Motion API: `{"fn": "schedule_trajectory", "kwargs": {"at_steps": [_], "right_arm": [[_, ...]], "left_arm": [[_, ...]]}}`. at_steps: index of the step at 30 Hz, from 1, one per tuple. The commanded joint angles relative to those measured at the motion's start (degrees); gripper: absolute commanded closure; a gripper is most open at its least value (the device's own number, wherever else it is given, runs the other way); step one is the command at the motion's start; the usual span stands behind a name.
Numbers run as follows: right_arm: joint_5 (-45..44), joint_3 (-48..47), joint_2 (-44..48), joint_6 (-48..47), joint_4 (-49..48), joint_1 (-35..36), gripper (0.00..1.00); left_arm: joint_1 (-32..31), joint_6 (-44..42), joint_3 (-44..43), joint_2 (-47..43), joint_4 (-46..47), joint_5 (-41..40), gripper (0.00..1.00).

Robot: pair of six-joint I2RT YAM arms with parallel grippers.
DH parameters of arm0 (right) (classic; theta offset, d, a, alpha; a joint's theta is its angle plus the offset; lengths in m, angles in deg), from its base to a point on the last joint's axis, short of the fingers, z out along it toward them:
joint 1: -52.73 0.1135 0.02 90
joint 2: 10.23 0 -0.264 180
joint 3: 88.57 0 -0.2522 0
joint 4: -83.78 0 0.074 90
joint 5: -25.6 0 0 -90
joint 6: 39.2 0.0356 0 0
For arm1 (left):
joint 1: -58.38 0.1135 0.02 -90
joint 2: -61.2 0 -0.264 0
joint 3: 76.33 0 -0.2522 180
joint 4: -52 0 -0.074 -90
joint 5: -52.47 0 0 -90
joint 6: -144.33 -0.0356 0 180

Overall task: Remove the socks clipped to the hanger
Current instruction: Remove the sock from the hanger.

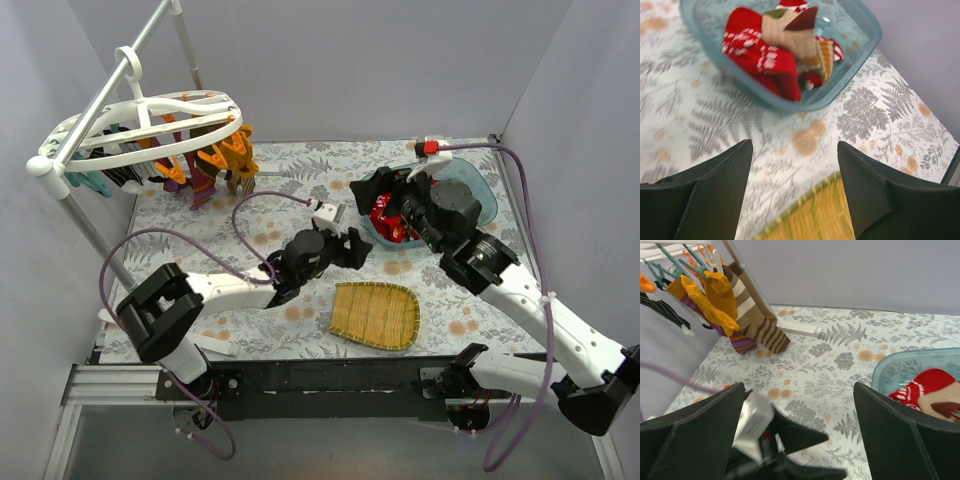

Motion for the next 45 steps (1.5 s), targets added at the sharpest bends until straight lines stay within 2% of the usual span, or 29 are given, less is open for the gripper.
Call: {"fn": "schedule_trajectory", "kwargs": {"at_steps": [1, 5, 9, 16, 20, 29, 32, 35, 36, 37, 39, 42, 45], "right_arm": [[26.99, -0.02, -6.96, 5.51, -15.19, -9.97, 0.04], [36.48, -4.49, -16.38, 2.97, -20.56, -10.24, 0.06], [40.9, -12.13, -25.52, 1.48, -24.07, -8.66, 0.09], [37.31, -22.5, -38.96, -4.5, -26.27, -3.03, 0.1], [36.77, -27.08, -43.9, -3.8, -28.56, -2.94, 0.1], [37.39, -45.87, -56.29, -3.36, -22.86, -2.24, 0.13], [36.61, -48.8, -58.67, -3.36, -21.62, -2.24, 0.22], [35.81, -50.21, -59.73, -3.54, -21.01, -2.24, 0.37], [35.72, -50.3, -59.9, -3.62, -20.83, -2.15, 0.47], [35.72, -50.04, -59.65, -3.8, -20.74, -2.24, 0.53], [35.55, -48.81, -58.86, -3.89, -21.18, -2.24, 0.67], [35.55, -44.16, -55.52, -3.71, -23.45, -2.24, 0.8], [35.9, -39.85, -51.48, -3.54, -24.69, -2.15, 0.87]], "left_arm": [[-0.75, 7.63, 11.42, -9.85, -3.2, -9.32, 0.33], [-1.46, 15.45, 17.94, -17.67, -12.43, -15.83, 0.33], [-2.07, 22.74, 21.19, -26.62, -22.36, -21.38, 0.33], [-2.07, 26.89, 21.46, -33.5, -37.13, -23.32, 0.34], [-2.07, 27.07, 21.02, -38.06, -40.83, -23.5, 0.33], [-2.16, 26.98, 20.05, -41.86, -45.94, -23.94, 0.33], [-2.16, 27.16, 20.05, -42.38, -46.73, -24.11, 0.33], [-2.07, 26.98, 19.62, -43.17, -47.08, -24.55, 0.33], [-2.07, 26.98, 19.53, -43.35, -47.26, -24.64, 0.34], [-2.07, 26.63, 19.26, -43.7, -47.26, -24.73, 0.35], [-2.07, 26.19, 18.82, -44.05, -47.43, -25.17, 0.35], [-2.07, 25.58, 18.29, -44.67, -47.26, -25.69, 0.35], [-2.07, 24.96, 17.51, -45.46, -47.17, -25.87, 0.36]]}}
